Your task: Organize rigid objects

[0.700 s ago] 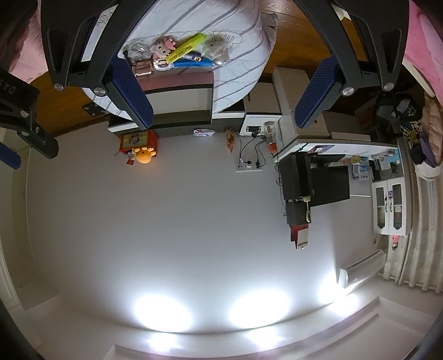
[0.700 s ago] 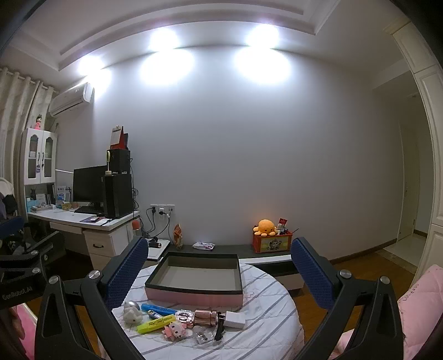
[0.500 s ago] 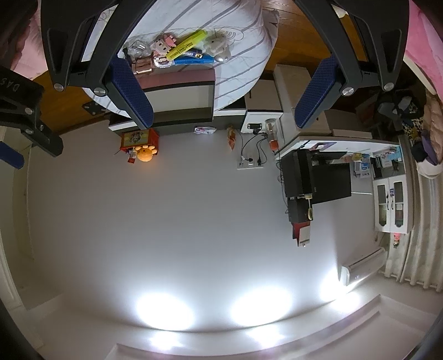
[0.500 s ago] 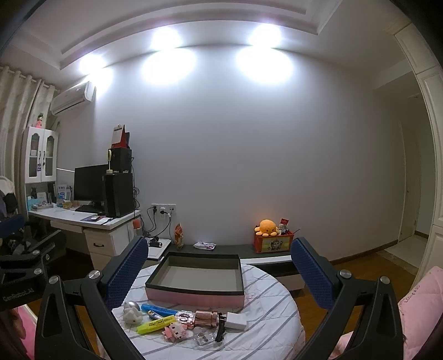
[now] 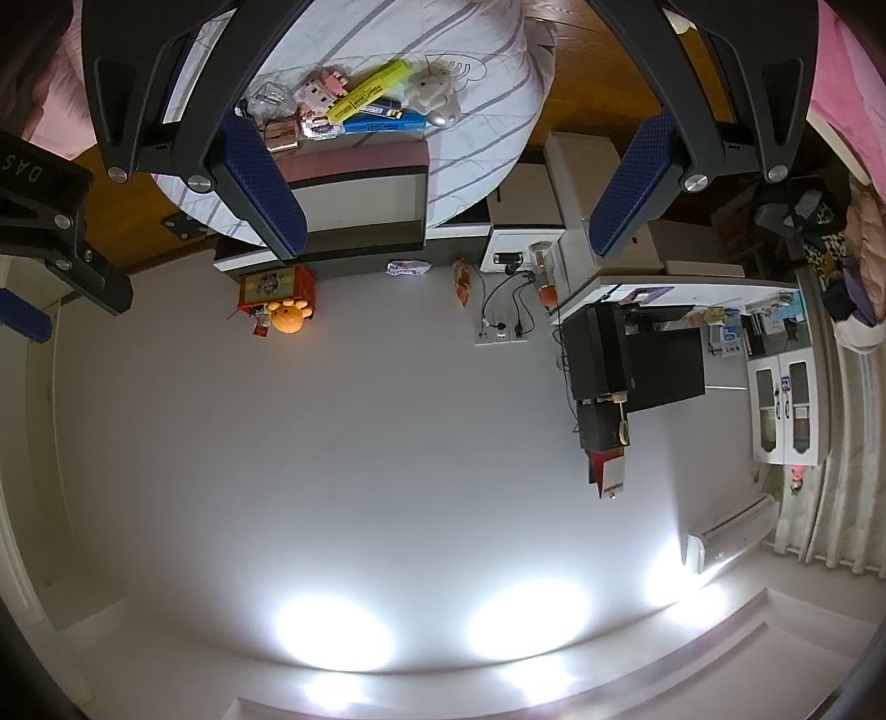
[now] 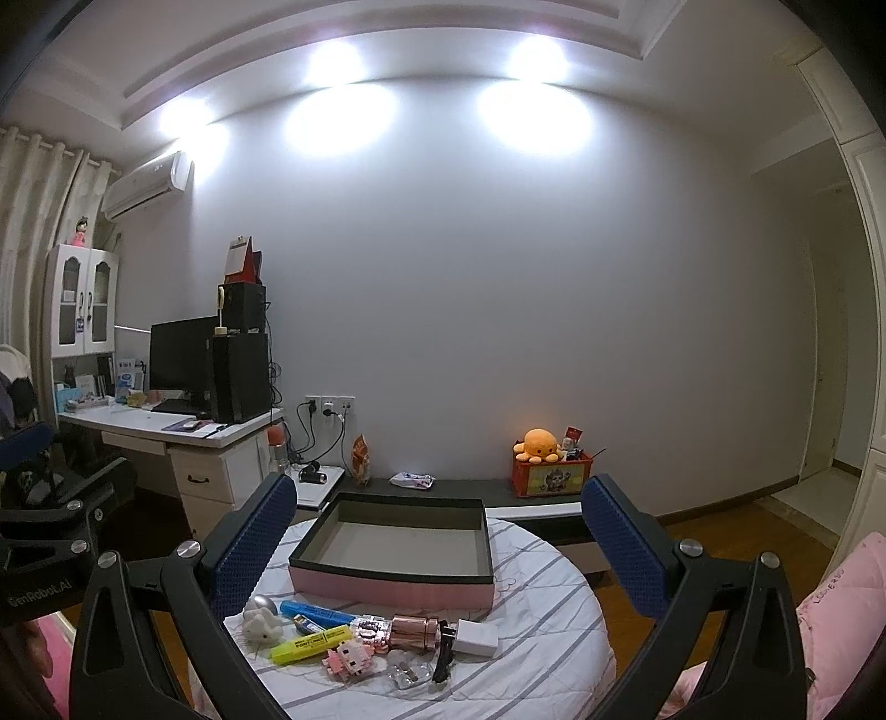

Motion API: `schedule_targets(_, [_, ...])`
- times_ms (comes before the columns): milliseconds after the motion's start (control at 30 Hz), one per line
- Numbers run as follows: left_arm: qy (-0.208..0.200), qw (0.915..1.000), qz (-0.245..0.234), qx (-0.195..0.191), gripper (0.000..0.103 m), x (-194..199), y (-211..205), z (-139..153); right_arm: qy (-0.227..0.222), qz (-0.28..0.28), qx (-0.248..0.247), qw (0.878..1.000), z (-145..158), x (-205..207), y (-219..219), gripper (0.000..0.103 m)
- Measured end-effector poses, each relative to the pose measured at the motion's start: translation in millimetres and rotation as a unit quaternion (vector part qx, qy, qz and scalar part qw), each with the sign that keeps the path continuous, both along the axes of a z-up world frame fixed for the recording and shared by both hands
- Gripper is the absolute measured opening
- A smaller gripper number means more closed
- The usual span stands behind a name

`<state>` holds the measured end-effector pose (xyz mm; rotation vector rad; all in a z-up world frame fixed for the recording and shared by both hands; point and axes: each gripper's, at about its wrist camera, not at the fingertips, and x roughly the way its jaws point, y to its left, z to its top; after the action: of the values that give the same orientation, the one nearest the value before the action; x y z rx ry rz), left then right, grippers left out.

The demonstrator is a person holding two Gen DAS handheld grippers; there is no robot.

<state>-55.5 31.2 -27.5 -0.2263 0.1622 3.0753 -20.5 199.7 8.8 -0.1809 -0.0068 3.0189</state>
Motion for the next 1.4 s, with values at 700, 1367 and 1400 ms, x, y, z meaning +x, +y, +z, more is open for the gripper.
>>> schedule_targets(700, [0.009, 0.9998, -0.017, 0.003, 0.103, -13, 10, -5, -0.008, 0.002, -0.006, 1.000, -6, -14, 7, 0.103])
schedule_targets(1367, [-0.062, 0.9977, -0.024, -0.012, 0.103, -79, 22, -33, -0.066, 0.006, -0.005, 0.998, -38, -71, 23, 0.103])
schedule_targets(1400, [-0.073, 0.9970, -0.023, -0.015, 0.103, -86, 21, -38, -0.073, 0.005, -0.004, 0.997, -43, -76, 24, 0.103])
